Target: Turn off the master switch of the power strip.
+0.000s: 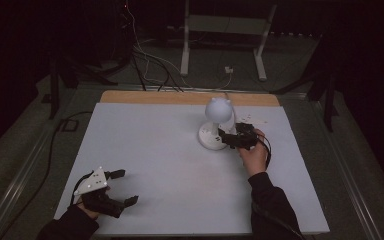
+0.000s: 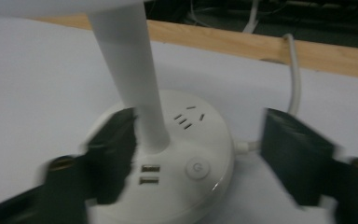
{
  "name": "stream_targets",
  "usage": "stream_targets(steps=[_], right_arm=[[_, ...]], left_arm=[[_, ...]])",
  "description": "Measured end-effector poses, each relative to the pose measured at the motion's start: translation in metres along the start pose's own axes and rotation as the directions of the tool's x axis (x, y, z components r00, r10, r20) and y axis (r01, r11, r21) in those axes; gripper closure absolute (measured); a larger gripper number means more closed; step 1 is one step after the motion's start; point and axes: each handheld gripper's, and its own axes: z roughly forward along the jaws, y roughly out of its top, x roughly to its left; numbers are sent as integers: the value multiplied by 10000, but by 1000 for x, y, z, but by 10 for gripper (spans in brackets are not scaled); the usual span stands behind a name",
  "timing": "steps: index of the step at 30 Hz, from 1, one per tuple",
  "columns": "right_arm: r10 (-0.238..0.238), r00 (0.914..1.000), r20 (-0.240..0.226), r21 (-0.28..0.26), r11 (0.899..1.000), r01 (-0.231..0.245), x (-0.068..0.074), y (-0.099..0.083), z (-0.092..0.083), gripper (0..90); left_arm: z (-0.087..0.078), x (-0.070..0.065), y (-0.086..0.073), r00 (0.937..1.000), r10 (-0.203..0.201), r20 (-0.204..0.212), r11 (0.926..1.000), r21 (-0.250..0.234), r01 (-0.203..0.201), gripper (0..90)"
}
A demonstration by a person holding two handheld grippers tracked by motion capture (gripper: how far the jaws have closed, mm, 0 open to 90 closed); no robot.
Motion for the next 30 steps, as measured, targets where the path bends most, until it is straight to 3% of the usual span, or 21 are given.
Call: stream_targets(steps=[4,6,16,22,30], right_arm=[[188,9965,-813,19,9998,-187,-2,0,-7,19],[196,9934,-1126,125,9998,-184,-2,0,-10,19],[-96,9847,-1741,-140,9999,73,4,0,-22,11],[-75,9735,-2288,-218,9998,26,8,-2,-27,11],[-258,9632,-2677,-214,9996,209,14,-6,-35,12]], left_arm=[[0,0,0,10000,-16,-1,10000,-26,16,4],[0,0,0,10000,-13,-8,10000,-18,13,4],[0,0,0,10000,0,24,10000,-84,0,4],[1,-1,0,9999,37,97,10000,-45,-36,4],[0,-1,0,10000,-6,71,10000,-100,7,4]])
